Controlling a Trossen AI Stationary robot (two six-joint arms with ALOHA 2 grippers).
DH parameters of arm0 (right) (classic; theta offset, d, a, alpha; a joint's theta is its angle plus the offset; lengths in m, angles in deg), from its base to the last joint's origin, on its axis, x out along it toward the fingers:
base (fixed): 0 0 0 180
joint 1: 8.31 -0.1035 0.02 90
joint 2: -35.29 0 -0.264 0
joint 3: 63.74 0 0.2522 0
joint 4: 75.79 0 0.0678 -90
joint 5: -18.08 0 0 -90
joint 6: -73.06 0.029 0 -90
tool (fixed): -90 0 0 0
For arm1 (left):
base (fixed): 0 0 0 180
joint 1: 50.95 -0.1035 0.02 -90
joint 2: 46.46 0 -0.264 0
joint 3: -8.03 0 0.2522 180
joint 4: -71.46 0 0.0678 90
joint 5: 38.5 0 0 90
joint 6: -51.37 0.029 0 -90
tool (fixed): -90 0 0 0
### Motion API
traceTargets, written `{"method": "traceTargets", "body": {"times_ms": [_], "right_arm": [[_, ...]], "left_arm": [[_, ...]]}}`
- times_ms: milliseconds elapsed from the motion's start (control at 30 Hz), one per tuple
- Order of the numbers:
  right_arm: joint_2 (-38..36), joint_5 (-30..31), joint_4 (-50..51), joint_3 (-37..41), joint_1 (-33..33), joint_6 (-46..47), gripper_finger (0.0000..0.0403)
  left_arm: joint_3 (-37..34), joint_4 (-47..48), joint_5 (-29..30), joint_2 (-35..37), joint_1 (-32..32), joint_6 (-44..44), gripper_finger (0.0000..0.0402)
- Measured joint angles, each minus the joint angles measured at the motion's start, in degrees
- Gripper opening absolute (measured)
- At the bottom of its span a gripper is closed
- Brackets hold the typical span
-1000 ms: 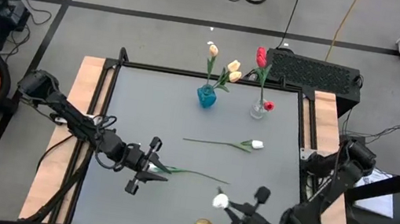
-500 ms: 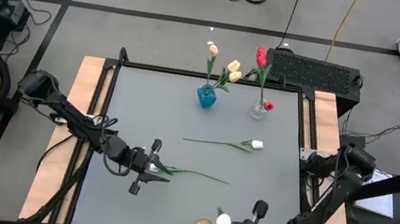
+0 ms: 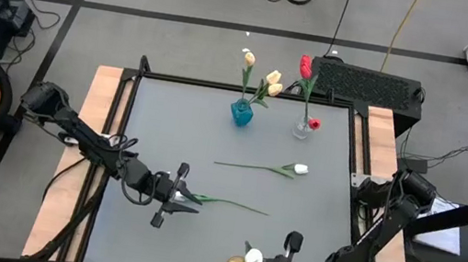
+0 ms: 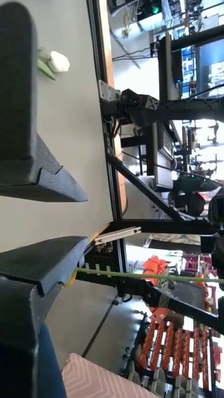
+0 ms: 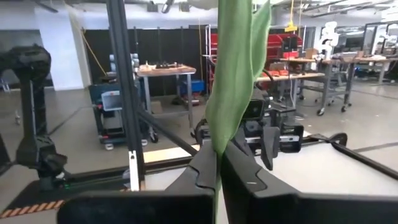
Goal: Sort flowers into vase by color
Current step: Put the bottom right white flower into the yellow vase
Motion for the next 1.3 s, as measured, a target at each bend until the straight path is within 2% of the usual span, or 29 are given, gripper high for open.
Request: {"method": "traceTargets", "body": {"times_ms": [233, 967, 1300], "right_arm": [[0.00, -4.29, 1.28, 0.00, 0.20, 3.04, 0.0000], [0.00, -4.11, 10.09, 0.00, 0.88, 9.27, 0.0000], [-0.02, -4.20, 15.76, 0.00, 1.62, 15.71, 0.0000]], "left_arm": [[0.00, 0.00, -0.01, 0.00, 0.00, -0.02, 0.0107], [0.00, 0.00, -0.01, 0.00, 0.00, -0.13, 0.0107], [0.00, 0.01, -0.01, 0.00, 0.00, -0.15, 0.0107]]}}
